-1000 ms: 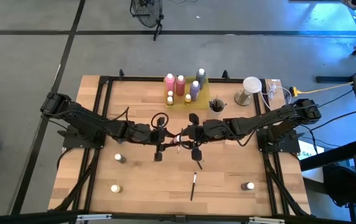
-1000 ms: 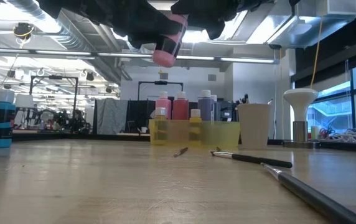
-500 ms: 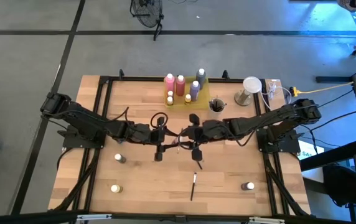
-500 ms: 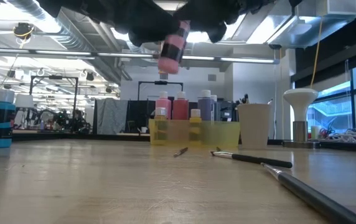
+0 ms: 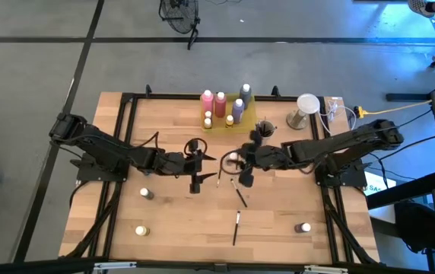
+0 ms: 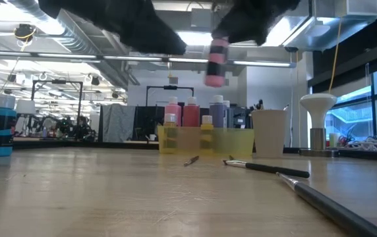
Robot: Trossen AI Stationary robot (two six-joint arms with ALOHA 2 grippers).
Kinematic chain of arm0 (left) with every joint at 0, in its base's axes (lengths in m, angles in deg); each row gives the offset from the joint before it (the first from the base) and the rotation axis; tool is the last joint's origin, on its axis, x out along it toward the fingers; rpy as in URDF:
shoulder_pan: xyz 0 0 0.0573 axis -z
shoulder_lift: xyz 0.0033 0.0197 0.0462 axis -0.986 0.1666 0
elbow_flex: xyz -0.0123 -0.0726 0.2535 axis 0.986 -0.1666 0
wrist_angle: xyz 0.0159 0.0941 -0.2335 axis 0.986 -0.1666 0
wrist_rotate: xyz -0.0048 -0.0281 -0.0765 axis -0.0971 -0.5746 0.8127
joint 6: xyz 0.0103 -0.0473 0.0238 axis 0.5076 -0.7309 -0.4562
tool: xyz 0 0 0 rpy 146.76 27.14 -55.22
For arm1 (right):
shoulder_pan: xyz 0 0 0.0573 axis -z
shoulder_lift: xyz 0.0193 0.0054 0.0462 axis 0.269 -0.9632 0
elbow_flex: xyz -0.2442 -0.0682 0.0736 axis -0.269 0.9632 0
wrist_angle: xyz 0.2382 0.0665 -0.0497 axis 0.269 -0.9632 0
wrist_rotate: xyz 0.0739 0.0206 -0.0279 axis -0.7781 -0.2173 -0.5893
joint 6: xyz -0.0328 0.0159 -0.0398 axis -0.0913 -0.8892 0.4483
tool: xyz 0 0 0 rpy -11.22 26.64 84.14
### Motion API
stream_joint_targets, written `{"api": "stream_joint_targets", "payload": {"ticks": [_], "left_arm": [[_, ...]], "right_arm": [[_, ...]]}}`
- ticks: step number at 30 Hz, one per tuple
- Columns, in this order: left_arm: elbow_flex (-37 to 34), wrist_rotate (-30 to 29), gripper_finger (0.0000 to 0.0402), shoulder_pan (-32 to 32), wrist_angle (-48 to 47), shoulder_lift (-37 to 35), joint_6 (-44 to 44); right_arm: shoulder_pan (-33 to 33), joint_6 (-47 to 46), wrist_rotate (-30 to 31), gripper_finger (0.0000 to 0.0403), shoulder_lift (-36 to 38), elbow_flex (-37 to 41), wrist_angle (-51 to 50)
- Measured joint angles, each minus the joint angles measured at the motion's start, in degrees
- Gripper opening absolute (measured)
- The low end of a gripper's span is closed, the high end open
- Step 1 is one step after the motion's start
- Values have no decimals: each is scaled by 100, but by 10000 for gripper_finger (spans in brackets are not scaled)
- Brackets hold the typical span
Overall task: Pick & Place Paint Supplies
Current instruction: Put the small pink paint bottle into the yellow bin
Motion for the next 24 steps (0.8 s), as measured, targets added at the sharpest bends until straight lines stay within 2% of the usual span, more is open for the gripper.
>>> {"api": "stream_joint_targets", "payload": {"ticks": [5,10,19,24], "left_arm": [[0,-237,235,-2,-446,0,-140],[0,-244,233,0,-512,0,-344],[-4,-203,235,0,-728,2,-681],[-4,-142,233,0,-959,2,-883]], "right_arm": [[179,-524,773,117,683,0,-1016],[779,-643,883,117,1126,-1,-1201],[2429,-341,208,117,965,-3,-1085],[2980,-305,-352,117,684,-4,-745]]}}
